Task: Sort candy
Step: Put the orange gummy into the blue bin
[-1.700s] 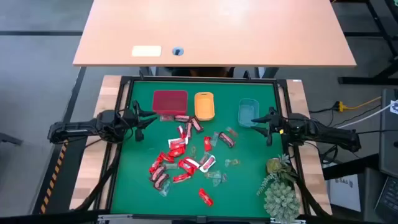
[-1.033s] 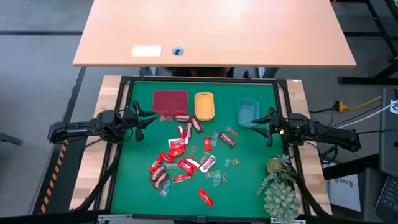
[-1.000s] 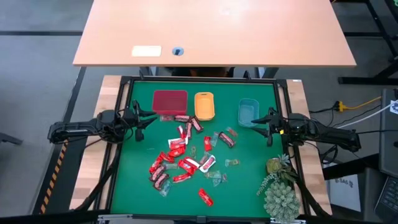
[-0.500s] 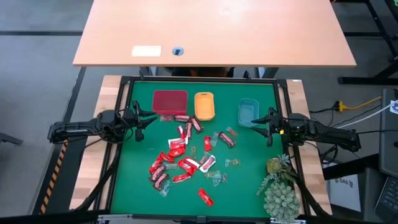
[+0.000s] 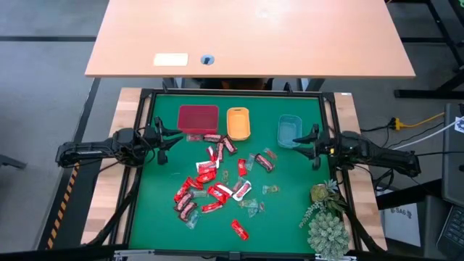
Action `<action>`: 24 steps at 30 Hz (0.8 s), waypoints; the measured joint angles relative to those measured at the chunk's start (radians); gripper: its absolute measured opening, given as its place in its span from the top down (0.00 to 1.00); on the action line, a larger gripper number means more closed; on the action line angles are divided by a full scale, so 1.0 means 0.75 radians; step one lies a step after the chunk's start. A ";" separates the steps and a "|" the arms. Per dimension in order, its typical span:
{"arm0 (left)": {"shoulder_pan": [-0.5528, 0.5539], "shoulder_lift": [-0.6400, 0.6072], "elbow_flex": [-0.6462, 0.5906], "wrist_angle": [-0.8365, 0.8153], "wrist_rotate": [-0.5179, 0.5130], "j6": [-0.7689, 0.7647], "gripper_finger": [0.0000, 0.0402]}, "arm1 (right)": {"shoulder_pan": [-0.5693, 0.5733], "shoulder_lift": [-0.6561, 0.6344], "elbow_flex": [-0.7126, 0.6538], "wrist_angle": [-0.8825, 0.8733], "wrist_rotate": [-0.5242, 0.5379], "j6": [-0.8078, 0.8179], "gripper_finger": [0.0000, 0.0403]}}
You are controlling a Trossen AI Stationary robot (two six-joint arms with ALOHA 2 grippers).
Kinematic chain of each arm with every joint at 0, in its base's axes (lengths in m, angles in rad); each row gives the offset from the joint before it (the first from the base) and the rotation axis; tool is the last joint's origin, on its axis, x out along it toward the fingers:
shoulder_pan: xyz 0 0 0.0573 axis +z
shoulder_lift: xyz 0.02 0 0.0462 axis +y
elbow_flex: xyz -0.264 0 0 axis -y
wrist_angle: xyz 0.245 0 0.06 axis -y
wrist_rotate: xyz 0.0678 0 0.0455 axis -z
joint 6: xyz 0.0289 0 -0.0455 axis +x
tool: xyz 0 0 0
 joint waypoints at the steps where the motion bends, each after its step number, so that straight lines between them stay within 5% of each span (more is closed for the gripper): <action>1: 0.000 0.000 0.001 0.000 0.000 0.000 0.74 | 0.000 0.000 0.000 0.050 -0.020 0.053 0.61; 13: 0.001 -0.001 0.000 0.003 0.000 -0.002 0.74 | 0.000 0.021 0.013 0.671 -0.043 0.261 0.61; 20: 0.000 0.000 0.001 0.005 0.000 -0.003 0.74 | 0.000 0.273 0.212 0.608 -0.015 0.199 0.61; 24: 0.001 -0.001 0.001 0.006 0.000 -0.004 0.74 | 0.000 0.524 0.418 0.387 -0.013 0.108 0.61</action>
